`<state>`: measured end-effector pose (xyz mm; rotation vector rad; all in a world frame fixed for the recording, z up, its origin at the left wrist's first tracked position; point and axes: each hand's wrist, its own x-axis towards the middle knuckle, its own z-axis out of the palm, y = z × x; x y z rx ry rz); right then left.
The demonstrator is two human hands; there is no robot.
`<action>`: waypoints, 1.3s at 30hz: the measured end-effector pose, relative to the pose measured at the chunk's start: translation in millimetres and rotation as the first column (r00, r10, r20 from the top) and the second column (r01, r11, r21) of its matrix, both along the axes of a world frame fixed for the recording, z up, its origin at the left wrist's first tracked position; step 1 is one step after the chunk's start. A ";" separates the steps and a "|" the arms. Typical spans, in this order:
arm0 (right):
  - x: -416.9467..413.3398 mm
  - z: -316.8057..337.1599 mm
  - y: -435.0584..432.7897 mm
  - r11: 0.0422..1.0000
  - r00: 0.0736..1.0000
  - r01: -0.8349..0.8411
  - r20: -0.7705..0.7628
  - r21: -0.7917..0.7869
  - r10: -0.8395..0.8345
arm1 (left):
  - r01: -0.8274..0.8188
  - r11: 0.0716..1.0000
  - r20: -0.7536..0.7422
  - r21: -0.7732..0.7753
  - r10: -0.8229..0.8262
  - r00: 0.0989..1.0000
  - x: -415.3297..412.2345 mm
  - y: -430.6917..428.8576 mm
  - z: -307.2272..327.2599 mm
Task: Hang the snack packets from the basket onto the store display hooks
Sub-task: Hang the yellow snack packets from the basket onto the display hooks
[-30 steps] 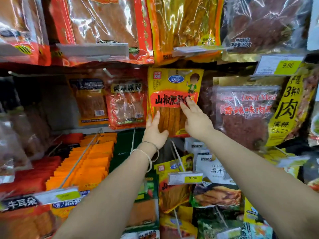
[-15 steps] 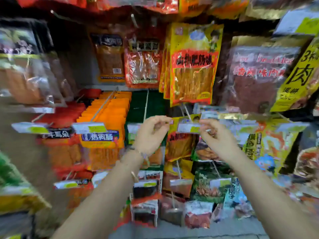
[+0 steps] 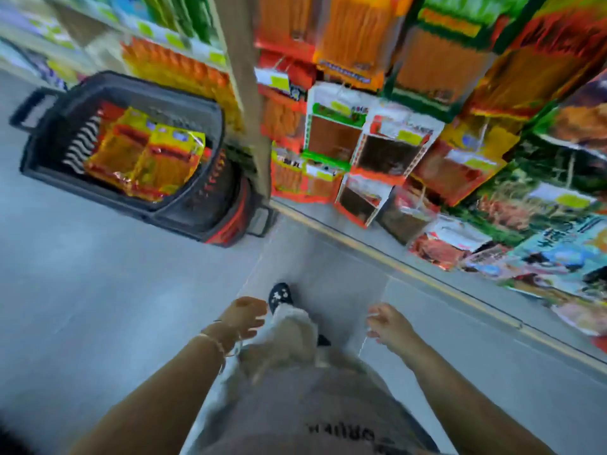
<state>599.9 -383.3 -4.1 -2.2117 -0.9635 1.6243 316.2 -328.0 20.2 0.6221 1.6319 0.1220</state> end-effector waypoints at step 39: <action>-406.3 9.3 330.3 0.956 0.949 -0.237 -0.168 0.170 0.265 | -0.509 0.854 -0.057 0.110 0.517 0.854 -371.9 178.9 -33.5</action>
